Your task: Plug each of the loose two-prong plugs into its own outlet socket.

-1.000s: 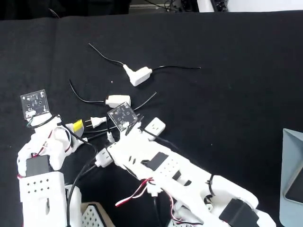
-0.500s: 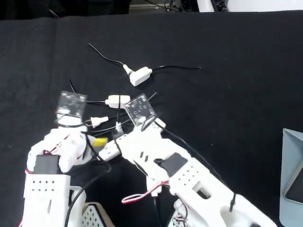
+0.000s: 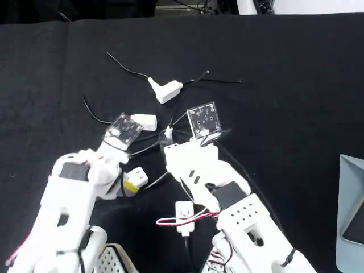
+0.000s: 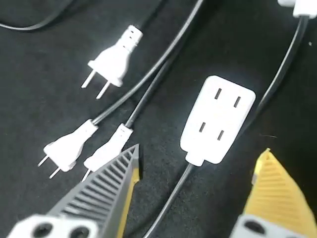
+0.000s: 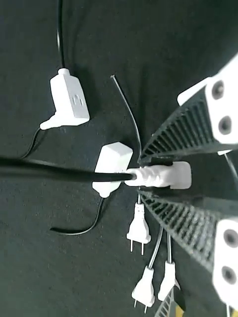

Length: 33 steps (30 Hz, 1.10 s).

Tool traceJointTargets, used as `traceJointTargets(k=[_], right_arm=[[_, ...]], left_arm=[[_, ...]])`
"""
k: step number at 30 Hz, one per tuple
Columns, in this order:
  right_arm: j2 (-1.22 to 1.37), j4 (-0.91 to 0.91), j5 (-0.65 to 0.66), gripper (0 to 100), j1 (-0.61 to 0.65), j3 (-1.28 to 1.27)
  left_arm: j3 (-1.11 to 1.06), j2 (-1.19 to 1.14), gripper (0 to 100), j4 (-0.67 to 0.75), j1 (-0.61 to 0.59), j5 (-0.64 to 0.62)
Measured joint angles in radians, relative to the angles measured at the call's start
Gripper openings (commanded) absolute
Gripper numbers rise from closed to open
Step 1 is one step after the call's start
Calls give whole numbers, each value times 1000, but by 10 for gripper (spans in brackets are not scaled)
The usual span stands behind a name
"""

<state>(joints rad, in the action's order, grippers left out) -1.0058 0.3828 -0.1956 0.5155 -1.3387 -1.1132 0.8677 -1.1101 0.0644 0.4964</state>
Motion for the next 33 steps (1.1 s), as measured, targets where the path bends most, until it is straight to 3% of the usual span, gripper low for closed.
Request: traceJointTargets(k=[6,14,21,27,33], right_arm=[[0,0,-3,11,-6,0],[-2,0,-3,12,-9,-21],[-2,0,-3,12,-9,-21],[-2,0,-3,12,-9,-21],[-2,0,-3,12,9,-21]], left_arm=[[150,-336,232,14,72,3],[193,-583,180,160,103,-14],[241,-611,292,173,103,-157],[304,-594,301,89,68,-199],[302,-391,299,60,9,-206]])
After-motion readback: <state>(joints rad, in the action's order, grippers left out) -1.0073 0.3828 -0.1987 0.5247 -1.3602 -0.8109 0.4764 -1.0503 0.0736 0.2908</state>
